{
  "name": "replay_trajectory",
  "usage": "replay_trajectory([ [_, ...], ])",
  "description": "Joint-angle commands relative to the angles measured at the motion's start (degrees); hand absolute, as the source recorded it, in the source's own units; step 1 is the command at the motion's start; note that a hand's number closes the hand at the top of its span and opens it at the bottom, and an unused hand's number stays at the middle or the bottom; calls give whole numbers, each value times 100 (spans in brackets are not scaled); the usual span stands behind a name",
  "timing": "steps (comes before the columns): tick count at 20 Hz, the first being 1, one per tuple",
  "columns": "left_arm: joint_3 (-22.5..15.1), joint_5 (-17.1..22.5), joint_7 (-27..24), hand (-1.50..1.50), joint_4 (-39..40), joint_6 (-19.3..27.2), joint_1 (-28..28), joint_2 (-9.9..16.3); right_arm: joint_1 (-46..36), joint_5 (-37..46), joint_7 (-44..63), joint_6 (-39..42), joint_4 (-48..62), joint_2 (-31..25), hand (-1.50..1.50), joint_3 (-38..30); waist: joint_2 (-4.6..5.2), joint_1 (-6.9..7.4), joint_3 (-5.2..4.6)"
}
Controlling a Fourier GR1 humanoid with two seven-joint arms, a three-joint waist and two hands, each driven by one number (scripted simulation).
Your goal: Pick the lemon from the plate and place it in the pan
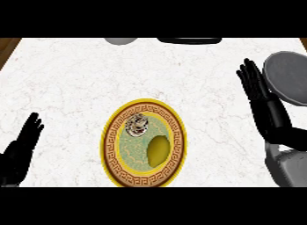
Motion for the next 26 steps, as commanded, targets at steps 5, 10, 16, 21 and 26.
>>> replay_trajectory([
  [5,-34,-277,578,0,-944,592,-1122,-86,197,469,412,-12,692,1048,150,1306,-97,-224,-88],
  [10,-94,-232,771,0,-827,647,-1262,-264,1162,2258,-52,-2255,288,975,-150,1512,-195,-632,-108],
  [16,-165,-340,1147,0,-1103,749,-1350,-204,2264,3797,1094,-3138,-1428,128,-150,2039,-206,-550,-123],
  [21,-60,-308,1042,0,-922,642,-1437,-178,2699,4707,2636,-2153,-2700,-1024,-150,2246,-175,-510,-150],
  [26,-201,-450,1262,0,-1001,791,-1668,-286,2418,4919,4546,-738,-4150,-1723,-150,2013,-153,-457,-142],
])
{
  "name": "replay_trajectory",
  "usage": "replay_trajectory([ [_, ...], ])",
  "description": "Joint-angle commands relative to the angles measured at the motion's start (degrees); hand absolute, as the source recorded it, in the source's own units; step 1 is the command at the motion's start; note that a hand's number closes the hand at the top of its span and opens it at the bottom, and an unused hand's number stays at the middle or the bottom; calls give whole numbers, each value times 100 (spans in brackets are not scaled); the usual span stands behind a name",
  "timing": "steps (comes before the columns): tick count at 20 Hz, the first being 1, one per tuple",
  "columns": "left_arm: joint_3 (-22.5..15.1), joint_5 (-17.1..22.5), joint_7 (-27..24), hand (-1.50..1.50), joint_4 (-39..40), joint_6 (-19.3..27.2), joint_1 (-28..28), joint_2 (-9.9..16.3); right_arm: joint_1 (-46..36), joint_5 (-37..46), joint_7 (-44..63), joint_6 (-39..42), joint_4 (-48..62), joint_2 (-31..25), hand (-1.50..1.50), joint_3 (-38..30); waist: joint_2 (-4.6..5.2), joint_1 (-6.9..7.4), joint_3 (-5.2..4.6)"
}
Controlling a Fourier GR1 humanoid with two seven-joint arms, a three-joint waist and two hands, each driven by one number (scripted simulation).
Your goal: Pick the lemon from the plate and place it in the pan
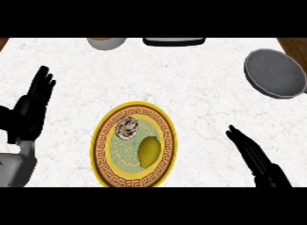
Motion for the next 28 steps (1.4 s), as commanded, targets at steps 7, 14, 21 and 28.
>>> replay_trajectory([
  [7,-229,-192,96,0,-112,-19,-116,-218,-2136,758,3954,2556,-1812,245,-150,107,53,293,22],
  [14,-29,-146,327,0,18,-182,-364,-192,-3875,242,4742,3150,-408,2079,-150,462,61,289,37],
  [21,-45,-387,35,0,166,-81,-160,-490,-3865,837,5077,3305,134,2950,-150,1036,47,211,40],
  [28,90,-374,318,0,-93,-206,-184,-384,-3555,1017,5034,3418,356,3097,-150,601,46,191,45],
])
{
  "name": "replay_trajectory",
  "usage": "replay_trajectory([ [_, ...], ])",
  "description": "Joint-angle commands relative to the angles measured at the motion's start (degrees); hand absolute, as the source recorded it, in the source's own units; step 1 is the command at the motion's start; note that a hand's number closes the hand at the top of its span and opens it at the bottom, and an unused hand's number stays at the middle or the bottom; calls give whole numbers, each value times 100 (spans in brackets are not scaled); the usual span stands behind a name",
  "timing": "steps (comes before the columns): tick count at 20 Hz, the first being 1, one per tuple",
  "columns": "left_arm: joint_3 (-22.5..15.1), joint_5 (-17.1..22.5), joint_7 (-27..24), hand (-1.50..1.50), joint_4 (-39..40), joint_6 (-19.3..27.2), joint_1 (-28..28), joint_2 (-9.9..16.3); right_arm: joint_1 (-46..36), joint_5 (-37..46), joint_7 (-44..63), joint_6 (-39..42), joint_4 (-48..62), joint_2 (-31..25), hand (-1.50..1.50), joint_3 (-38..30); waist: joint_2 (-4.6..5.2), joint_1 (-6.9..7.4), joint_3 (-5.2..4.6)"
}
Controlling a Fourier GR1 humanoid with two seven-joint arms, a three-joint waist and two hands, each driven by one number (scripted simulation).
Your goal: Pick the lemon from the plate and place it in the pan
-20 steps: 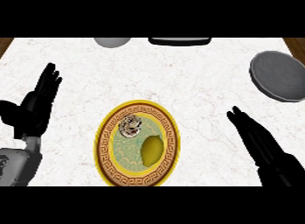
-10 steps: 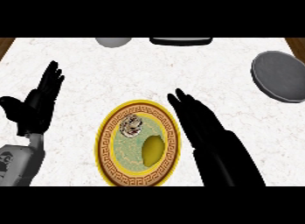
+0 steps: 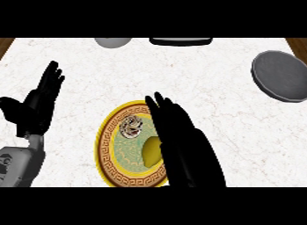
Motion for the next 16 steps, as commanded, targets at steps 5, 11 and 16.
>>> replay_trajectory([
  [5,145,-62,-54,0,-18,-137,142,27,271,529,964,174,350,321,-150,201,-1,-16,2],
  [11,175,-213,-101,0,306,-115,-158,-229,638,217,-186,368,1023,234,-150,-384,19,-17,5],
  [16,391,-203,-253,0,265,-312,-55,-207,461,-132,-130,466,1303,328,-150,-299,15,0,4],
])
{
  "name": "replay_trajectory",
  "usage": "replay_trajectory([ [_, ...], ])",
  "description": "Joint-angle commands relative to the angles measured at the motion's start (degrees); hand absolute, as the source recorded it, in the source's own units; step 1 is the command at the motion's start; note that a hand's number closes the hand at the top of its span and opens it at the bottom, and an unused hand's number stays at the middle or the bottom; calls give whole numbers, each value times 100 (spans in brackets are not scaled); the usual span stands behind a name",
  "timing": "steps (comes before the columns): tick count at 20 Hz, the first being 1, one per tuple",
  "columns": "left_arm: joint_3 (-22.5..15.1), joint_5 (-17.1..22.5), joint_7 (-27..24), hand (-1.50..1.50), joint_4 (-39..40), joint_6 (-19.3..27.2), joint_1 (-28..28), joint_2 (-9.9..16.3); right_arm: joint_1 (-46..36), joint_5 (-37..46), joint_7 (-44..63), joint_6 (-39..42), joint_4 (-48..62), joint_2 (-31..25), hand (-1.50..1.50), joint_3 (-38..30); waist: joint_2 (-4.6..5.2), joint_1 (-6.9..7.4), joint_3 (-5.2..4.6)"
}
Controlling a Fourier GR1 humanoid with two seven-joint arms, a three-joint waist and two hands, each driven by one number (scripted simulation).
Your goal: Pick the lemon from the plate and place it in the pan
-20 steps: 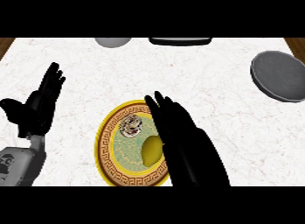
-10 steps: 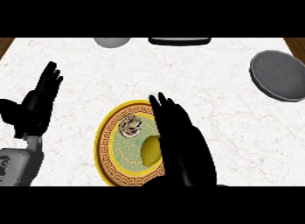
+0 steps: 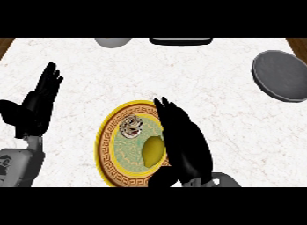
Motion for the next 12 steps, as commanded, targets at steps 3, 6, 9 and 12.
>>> replay_trajectory([
  [3,-66,-313,37,0,-84,55,118,-235,107,-27,134,385,222,92,-150,8,-3,-8,0],
  [6,254,-139,229,0,13,-185,-201,-60,109,-1,392,559,-30,93,-150,72,-5,-17,0],
  [9,259,-152,160,0,36,-247,-97,-123,-96,-40,488,216,516,94,-150,402,-1,0,-1],
  [12,224,-211,164,0,-5,-153,-85,-150,-325,48,708,485,1034,93,-150,445,0,9,-4],
])
